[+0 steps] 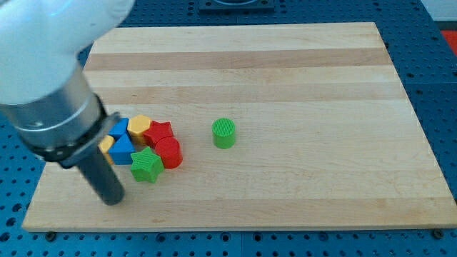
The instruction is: Move the green star slightly to the right
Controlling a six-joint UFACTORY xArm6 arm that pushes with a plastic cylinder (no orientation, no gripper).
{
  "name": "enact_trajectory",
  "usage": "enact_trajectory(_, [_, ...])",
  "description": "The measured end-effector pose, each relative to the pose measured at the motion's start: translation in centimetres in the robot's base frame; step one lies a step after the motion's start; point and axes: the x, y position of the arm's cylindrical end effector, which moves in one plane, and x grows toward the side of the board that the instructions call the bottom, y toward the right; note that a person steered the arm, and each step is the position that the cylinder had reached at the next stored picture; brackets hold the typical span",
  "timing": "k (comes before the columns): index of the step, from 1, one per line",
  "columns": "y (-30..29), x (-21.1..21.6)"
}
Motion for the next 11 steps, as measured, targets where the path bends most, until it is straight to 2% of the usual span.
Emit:
enact_trajectory(1, [-1.6,-1.8])
enact_trajectory(2, [-0.8,-2.7])
enact_trajectory(8, [14.6,-2.6])
enact_trajectory(10, [14.6,-1.9])
enact_trajectory(11, [11.2,-0.9])
